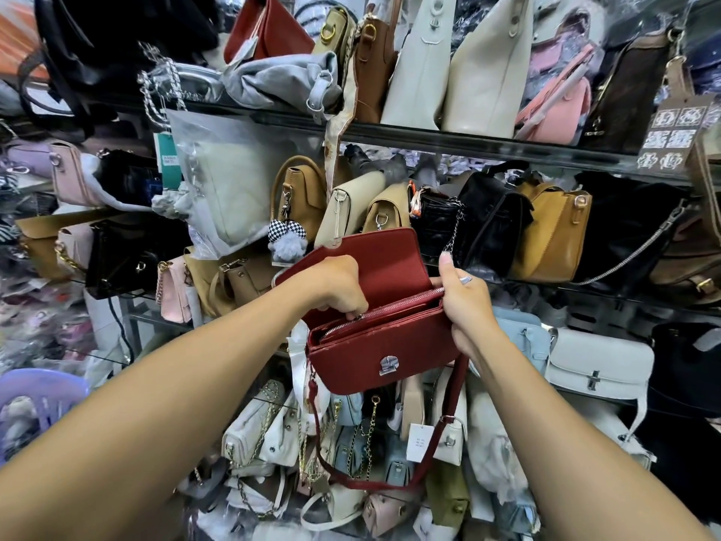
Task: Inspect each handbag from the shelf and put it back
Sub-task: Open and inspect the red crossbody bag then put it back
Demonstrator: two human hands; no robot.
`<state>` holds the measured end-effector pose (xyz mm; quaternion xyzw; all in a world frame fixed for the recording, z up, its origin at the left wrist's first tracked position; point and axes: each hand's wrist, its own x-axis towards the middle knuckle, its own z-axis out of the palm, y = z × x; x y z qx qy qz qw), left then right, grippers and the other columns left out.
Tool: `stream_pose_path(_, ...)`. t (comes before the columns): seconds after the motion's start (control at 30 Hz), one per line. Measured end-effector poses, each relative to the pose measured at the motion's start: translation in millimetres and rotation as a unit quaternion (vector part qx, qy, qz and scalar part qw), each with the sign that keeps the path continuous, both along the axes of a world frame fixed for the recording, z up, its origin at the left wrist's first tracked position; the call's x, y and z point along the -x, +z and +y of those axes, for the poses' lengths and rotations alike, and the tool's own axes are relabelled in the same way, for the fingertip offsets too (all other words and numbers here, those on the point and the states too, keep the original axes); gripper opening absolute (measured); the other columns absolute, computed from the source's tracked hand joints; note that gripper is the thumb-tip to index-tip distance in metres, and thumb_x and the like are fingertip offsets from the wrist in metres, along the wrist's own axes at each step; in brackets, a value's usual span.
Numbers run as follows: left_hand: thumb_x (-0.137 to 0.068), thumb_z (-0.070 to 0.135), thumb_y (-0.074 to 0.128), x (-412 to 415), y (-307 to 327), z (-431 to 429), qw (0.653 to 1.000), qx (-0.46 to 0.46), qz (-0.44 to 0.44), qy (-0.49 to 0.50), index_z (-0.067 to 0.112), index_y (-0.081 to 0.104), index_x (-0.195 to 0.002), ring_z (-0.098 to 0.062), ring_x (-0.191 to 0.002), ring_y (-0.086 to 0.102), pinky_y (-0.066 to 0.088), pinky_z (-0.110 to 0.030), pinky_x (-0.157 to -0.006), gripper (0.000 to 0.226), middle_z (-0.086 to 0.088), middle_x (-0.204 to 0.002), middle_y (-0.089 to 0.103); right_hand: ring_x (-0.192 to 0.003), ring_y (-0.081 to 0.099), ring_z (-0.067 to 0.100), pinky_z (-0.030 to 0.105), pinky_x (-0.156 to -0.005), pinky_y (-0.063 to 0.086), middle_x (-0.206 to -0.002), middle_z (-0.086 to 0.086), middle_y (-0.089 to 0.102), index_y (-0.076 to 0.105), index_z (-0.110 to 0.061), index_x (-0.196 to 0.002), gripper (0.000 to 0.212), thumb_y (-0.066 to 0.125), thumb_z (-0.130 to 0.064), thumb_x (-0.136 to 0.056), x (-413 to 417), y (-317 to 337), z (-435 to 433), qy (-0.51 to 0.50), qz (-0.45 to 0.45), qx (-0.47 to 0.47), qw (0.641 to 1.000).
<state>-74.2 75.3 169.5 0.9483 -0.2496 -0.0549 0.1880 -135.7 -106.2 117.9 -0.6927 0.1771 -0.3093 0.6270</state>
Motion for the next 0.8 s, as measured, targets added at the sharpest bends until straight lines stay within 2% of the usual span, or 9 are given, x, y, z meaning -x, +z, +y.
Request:
stream_pose_path(0.1,-0.074,0.010,0.075,-11.8,-4.1,12.7,1.000,-0.015,0.000,0.024,0.010,0.061,-0.063,-0.021,-0.052,0.047,0.035,-0.023,-0.043,0.018,-0.005,-0.058,0.051,-0.074,0.069,0.023,0.042,-0.082,0.059,-0.067,-0.001,0.075,0.073,-0.014,-0.075,0.052,0.055,-0.054,-0.101,3.4,2.3,-10.7,-0.016,-0.011,-0.038,0.999)
stream_pose_path(0.2,-0.073,0.010,0.073,-18.4,-4.9,18.9,0.999,-0.002,0.012,0.033,0.008,0.066,-0.066,-0.023,-0.054,0.047,0.037,-0.025,-0.046,0.010,-0.007,-0.061,0.053,-0.070,0.066,0.019,0.034,-0.076,0.056,-0.061,-0.007,0.072,0.068,-0.015,-0.071,0.050,0.054,-0.050,-0.103,4.1,2.5,-14.8,-0.029,-0.017,-0.060,0.998)
stream_pose_path(0.23,-0.073,0.011,0.072,-18.2,-3.3,18.4,0.999,-0.001,0.001,0.035,0.006,0.070,-0.072,-0.024,-0.056,0.050,0.040,-0.026,-0.048,0.005,-0.008,-0.062,0.056,-0.072,0.067,0.020,0.034,-0.076,0.056,-0.063,-0.006,0.072,0.068,-0.016,-0.072,0.049,0.054,-0.050,-0.103,3.9,2.6,-14.1,-0.032,-0.018,-0.069,0.997)
stream_pose_path(0.3,-0.074,0.012,0.071,-18.6,-0.8,17.2,0.999,0.002,-0.014,0.038,0.004,0.075,-0.084,-0.025,-0.058,0.055,0.045,-0.026,-0.051,0.014,-0.009,-0.065,0.060,-0.079,0.068,0.022,0.037,-0.079,0.057,-0.074,-0.001,0.075,0.069,-0.016,-0.074,0.048,0.054,-0.051,-0.103,3.5,2.0,-12.5,-0.033,-0.018,-0.091,0.995)
stream_pose_path(0.37,-0.076,0.013,0.074,-21.7,1.8,17.9,0.999,0.018,-0.006,0.039,0.003,0.074,-0.087,-0.025,-0.057,0.054,0.044,-0.027,-0.051,0.015,-0.010,-0.067,0.059,-0.085,0.069,0.024,0.041,-0.084,0.058,-0.090,0.008,0.078,0.069,-0.016,-0.079,0.046,0.054,-0.054,-0.102,3.9,0.9,-13.2,-0.032,-0.025,-0.122,0.992)
stream_pose_path(0.47,-0.084,0.014,0.072,-26.8,1.1,21.6,0.996,0.079,0.022,0.027,0.001,0.074,-0.085,-0.024,-0.059,0.049,0.041,-0.028,-0.054,0.013,-0.010,-0.070,0.059,-0.086,0.063,0.023,0.042,-0.086,0.057,-0.104,0.019,0.076,0.060,-0.019,-0.079,0.043,0.056,-0.057,-0.099,4.4,2.4,-17.4,-0.037,-0.031,-0.161,0.986)
stream_pose_path(0.6,-0.089,0.034,0.076,-31.3,0.0,32.2,0.975,0.213,0.046,-0.029,0.010,0.071,-0.083,-0.013,-0.065,0.055,0.044,-0.026,-0.064,0.025,0.000,-0.072,0.064,-0.070,0.066,0.020,0.032,-0.064,0.060,-0.086,0.001,0.071,0.058,-0.019,-0.081,0.039,0.057,-0.054,-0.100,6.2,14.9,-19.6,-0.068,-0.027,-0.238,0.969)
stream_pose_path(0.73,-0.073,0.027,0.091,-34.1,-0.3,44.1,0.954,0.288,0.018,-0.077,0.012,0.071,-0.087,-0.011,-0.072,0.050,0.039,-0.023,-0.067,0.028,0.004,-0.077,0.059,-0.088,0.068,0.026,0.047,-0.087,0.060,-0.101,0.005,0.068,0.056,-0.017,-0.087,0.039,0.063,-0.055,-0.096,7.1,23.3,-24.7,-0.067,-0.021,-0.288,0.955)
stream_pose_path(0.8,-0.070,0.013,0.092,-33.0,-1.2,45.8,0.944,0.322,0.014,-0.071,0.016,0.062,-0.087,-0.010,-0.069,0.050,0.041,-0.017,-0.064,0.035,0.005,-0.077,0.057,-0.083,0.068,0.026,0.044,-0.077,0.062,-0.098,0.005,0.068,0.056,-0.015,-0.090,0.041,0.065,-0.055,-0.095,9.1,27.5,-24.8,-0.065,-0.018,-0.304,0.950)
